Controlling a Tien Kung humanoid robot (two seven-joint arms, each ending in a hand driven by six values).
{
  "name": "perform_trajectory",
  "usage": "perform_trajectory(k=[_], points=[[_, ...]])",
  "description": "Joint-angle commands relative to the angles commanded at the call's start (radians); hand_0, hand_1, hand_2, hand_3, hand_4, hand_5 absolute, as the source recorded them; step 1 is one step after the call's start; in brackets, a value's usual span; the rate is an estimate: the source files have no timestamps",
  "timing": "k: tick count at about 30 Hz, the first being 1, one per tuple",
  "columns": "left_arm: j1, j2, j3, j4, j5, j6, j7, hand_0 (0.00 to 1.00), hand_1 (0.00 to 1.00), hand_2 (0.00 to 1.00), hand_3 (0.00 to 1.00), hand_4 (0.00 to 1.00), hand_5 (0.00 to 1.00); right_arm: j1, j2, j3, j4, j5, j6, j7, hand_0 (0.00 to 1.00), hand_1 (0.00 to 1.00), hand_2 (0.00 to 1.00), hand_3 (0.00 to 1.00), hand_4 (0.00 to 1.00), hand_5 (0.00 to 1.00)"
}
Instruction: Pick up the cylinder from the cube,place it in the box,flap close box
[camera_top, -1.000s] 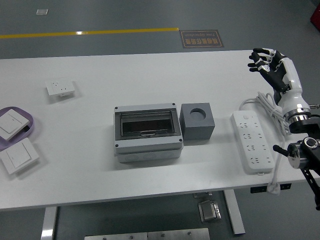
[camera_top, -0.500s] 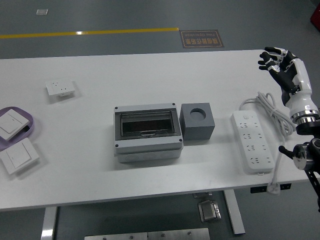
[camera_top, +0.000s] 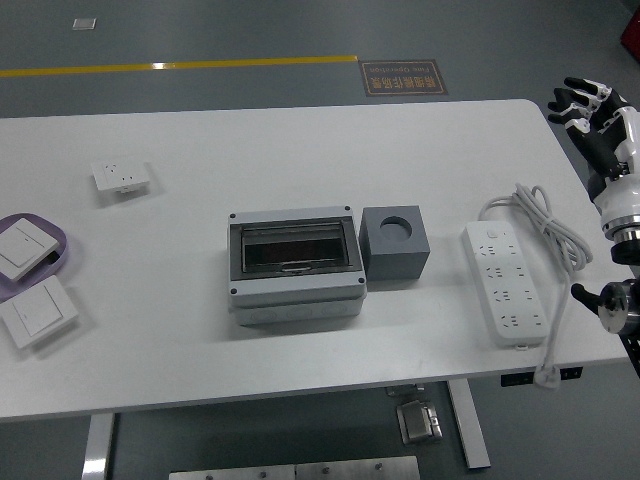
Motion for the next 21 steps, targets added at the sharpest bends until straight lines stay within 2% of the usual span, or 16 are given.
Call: perform_trajectory(k=[10, 21], points=[[-0.004, -0.001, 0.001, 0.003, -0.002, -0.002, 0.002, 0.627, 0.608, 0.536, 0.629, 0.7, 0.302, -0.003, 0.002, 0.015, -0.006, 0.029, -0.01, 0.032, 0.645, 0.627, 0.653, 0.625, 0.828, 0.351], [-0.005, -0.007, 0.017, 0.01, -0.019, -0.004, 0.004, 0.628, 0.608, 0.536, 0.632, 0.7, 0.302, 0.001, 0.007, 0.001, -0.035, 0.111, 0.018, 0.08, 0.634, 0.62, 0.643, 0.615, 0.844, 0.341]])
